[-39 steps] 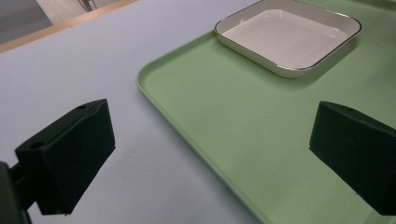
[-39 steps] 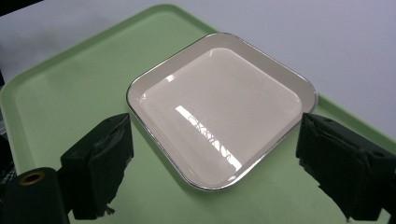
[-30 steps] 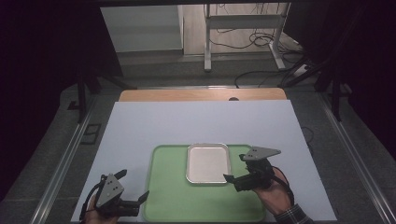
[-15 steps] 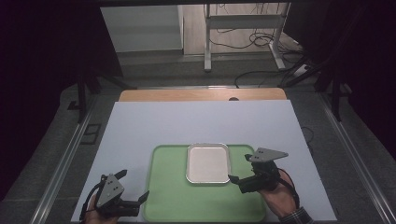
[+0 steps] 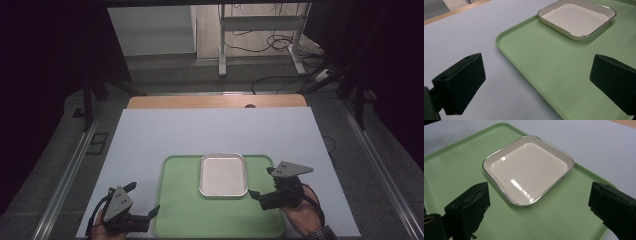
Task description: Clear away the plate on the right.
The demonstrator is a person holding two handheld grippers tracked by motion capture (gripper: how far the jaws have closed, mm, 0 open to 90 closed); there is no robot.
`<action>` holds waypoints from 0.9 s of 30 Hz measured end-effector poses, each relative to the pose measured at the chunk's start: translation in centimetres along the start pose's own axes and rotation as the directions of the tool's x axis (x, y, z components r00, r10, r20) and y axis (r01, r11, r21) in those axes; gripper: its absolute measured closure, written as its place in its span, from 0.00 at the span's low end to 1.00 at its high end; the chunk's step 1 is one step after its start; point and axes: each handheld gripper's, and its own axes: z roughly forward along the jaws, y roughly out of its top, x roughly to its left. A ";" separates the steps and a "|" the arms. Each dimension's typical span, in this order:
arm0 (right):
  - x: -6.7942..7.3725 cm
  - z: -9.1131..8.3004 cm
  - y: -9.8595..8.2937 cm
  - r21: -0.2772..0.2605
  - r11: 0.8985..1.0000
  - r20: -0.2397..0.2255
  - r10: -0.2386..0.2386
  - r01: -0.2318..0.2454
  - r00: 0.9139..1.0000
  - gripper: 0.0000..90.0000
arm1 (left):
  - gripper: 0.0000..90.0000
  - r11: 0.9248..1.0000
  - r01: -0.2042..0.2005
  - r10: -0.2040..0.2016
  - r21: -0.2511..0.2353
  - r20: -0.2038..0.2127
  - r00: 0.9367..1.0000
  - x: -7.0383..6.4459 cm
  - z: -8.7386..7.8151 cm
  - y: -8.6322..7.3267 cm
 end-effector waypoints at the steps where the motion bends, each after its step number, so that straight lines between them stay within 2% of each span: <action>1: 0.0 0.0 -0.1 -0.001 1.000 0.001 -0.004 0.004 1.000 0.03 | 0.00 1.000 0.000 0.000 0.000 -0.001 1.000 0.0 0.0 0.0; 11: 0.0 -0.5 -0.5 -0.005 0.999 0.019 -0.033 0.033 0.999 0.00 | 0.00 1.000 -0.001 0.001 -0.003 -0.004 1.000 0.0 0.0 -0.1; 27: -0.5 -2.2 -1.3 -0.032 0.999 0.071 -0.011 0.014 0.997 0.00 | 0.00 1.000 -0.006 0.006 -0.007 -0.012 1.000 0.0 -0.1 -0.1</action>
